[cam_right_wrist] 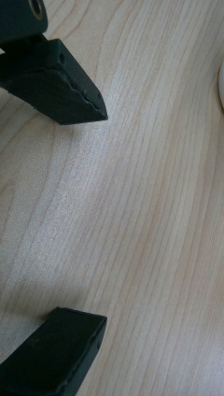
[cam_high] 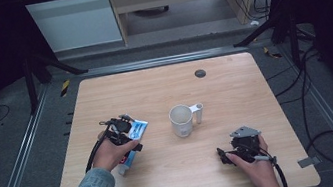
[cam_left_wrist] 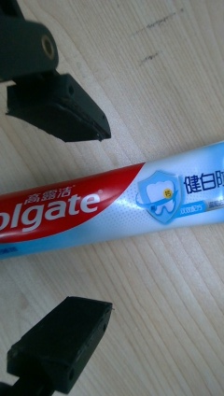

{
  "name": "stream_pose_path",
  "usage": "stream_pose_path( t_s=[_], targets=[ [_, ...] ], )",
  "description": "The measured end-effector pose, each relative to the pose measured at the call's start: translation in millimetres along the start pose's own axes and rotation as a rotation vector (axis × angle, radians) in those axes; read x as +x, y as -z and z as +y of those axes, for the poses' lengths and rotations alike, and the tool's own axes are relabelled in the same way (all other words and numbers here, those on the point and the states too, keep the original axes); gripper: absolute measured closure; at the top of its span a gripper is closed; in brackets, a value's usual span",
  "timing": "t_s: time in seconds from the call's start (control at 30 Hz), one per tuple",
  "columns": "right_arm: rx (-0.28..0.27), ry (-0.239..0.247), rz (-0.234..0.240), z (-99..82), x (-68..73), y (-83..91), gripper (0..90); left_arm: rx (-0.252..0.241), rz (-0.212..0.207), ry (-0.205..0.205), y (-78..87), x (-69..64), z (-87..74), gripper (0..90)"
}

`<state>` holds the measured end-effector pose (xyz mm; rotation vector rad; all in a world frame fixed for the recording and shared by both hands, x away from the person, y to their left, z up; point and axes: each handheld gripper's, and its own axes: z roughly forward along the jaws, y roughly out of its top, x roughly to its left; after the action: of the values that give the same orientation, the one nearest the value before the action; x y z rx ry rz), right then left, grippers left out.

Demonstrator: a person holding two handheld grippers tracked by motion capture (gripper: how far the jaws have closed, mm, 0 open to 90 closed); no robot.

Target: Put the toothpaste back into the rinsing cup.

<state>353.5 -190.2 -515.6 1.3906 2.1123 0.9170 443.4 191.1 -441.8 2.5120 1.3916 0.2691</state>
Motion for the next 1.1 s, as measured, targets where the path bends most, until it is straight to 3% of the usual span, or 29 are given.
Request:
stream_pose_path(
  t_s=[0.07,0.27,0.43,0.73,1.1],
  targets=[
    [0.001,0.002,0.000,0.0,-0.2,0.0,4.0,0.009,0.009,0.015,-4.9,4.8,3.4,16.5],
    [0.000,0.002,0.003,0.0,-0.2,0.0,4.0,0.028,-0.016,0.030,-14.9,8.3,15.3,20.2],
    [-0.001,0.005,0.005,-0.2,-0.6,0.2,4.1,0.053,0.008,0.034,-24.6,8.1,25.1,21.8],
    [-0.002,0.008,0.010,-0.5,-0.9,0.5,4.1,0.072,0.008,0.057,-33.5,10.5,32.1,25.3],
    [0.003,0.018,0.013,-0.8,-1.6,0.9,4.1,0.096,-0.005,0.072,-39.2,13.9,35.1,39.1]
  ],
)
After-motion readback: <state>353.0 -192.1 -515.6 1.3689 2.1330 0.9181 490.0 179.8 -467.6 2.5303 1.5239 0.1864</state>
